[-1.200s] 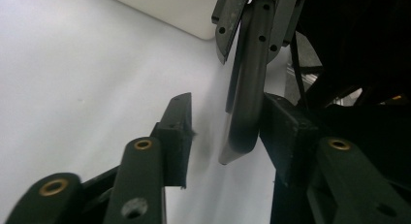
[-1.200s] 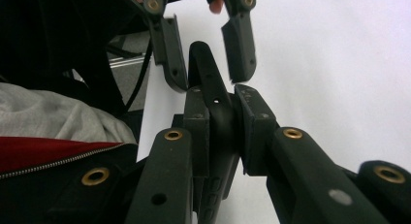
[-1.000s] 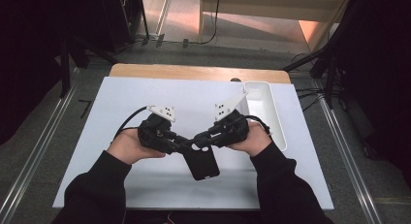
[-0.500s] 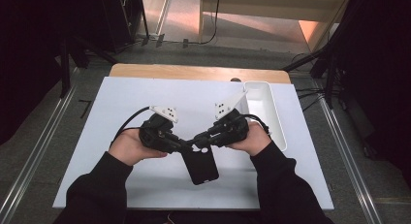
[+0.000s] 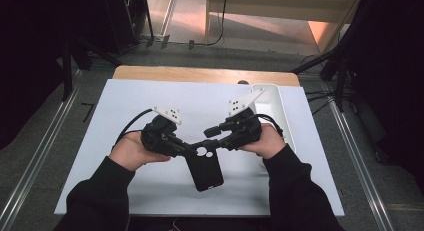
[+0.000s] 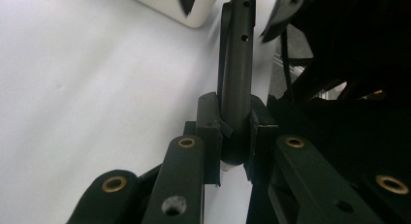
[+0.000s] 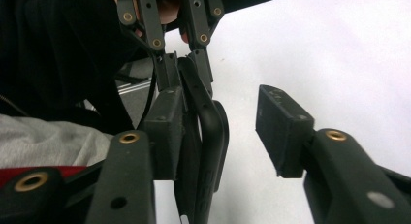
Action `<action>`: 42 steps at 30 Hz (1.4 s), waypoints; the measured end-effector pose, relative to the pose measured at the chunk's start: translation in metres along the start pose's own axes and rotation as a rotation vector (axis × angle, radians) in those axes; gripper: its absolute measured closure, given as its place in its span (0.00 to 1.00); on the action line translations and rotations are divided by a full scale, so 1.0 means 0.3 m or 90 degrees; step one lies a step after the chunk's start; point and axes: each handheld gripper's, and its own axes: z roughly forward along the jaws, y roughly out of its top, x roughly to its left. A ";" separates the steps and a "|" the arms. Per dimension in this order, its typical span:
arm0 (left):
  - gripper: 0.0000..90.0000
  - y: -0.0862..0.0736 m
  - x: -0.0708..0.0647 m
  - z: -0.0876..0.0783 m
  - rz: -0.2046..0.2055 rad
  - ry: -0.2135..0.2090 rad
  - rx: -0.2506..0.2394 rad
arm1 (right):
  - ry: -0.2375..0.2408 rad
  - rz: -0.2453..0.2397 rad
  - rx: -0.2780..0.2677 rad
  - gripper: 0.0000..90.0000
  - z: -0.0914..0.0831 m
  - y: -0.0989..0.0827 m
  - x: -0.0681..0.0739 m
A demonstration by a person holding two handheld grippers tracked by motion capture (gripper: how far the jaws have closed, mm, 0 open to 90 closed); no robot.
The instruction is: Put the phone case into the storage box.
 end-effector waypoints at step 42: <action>0.88 -0.017 0.044 -0.116 -0.174 0.131 -0.050 | -0.182 0.126 -0.074 0.00 0.026 -0.111 0.032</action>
